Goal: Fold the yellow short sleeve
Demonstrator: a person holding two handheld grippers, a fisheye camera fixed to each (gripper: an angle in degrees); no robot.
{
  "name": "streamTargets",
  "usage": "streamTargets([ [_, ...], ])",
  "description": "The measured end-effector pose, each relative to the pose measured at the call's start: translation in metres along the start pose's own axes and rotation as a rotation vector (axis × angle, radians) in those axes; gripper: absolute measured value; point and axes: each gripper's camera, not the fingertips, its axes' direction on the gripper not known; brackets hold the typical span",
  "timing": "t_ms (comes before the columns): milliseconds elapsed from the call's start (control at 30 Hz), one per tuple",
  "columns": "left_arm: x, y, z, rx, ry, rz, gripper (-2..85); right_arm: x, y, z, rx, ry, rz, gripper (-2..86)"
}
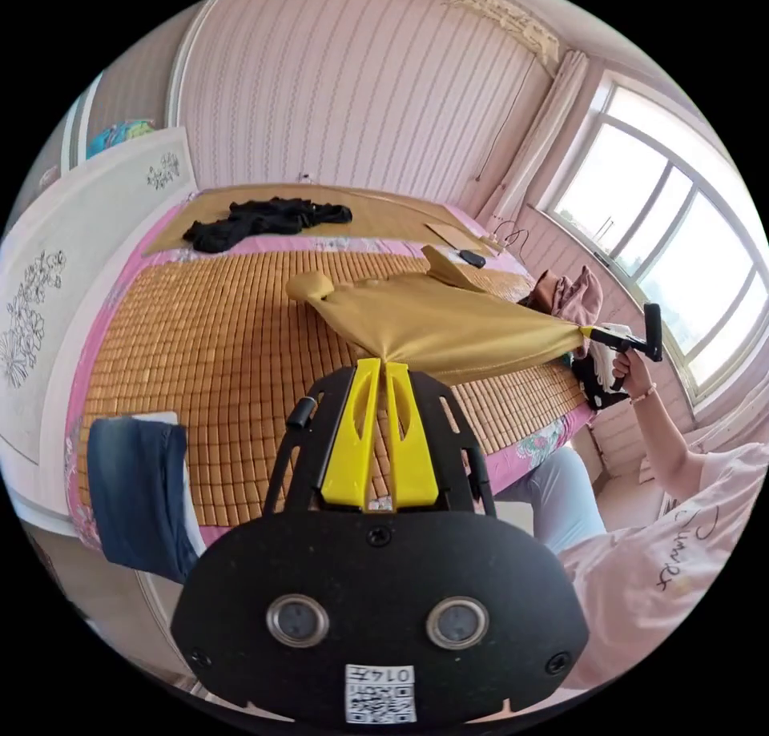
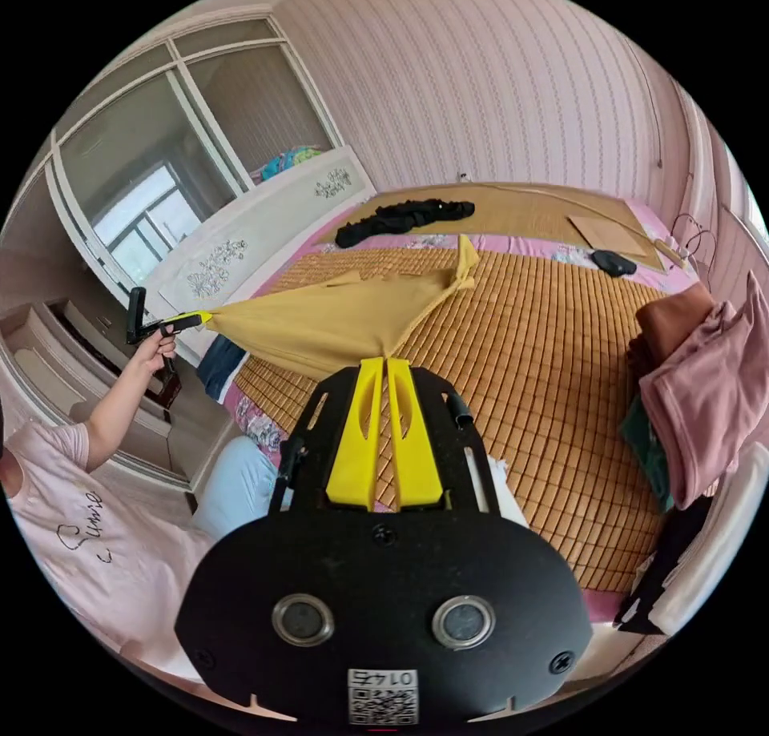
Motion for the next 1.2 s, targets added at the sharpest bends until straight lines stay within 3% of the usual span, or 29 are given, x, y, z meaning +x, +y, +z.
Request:
streamTargets([
  [200,-0.035,0.114,0.122,-0.226,-0.008,-0.153,-1.0,0.019,0.078,0.099,-0.228,-0.022,0.166,-0.8],
  [367,-0.036,0.179,0.156,-0.329,-0.014,-0.181,-0.6,0.01,0.122,0.124,-0.378,-0.006,0.164,-0.7],
  [633,-0.048,0.218,0.17,-0.267,-0.068,-0.175,3.9,0.032,0.122,0.12,-0.387,0.079,0.131,1.0],
  [833,-0.047,0.154,0.19,-0.167,-0.08,-0.024,4.1,0.078,0.011,0.122,-0.212,0.148,0.032,6.1],
  [1067,-0.014,0.013,0.347,-0.161,0.071,0.159,4.2,0.179,-0.163,0.234,-0.128,0.05,0.097,7.3],
  [1200,0.017,-0.046,0.433,-0.211,0.128,0.21,4.2,0.226,-0.186,0.265,-0.184,0.045,0.19,0.4],
])
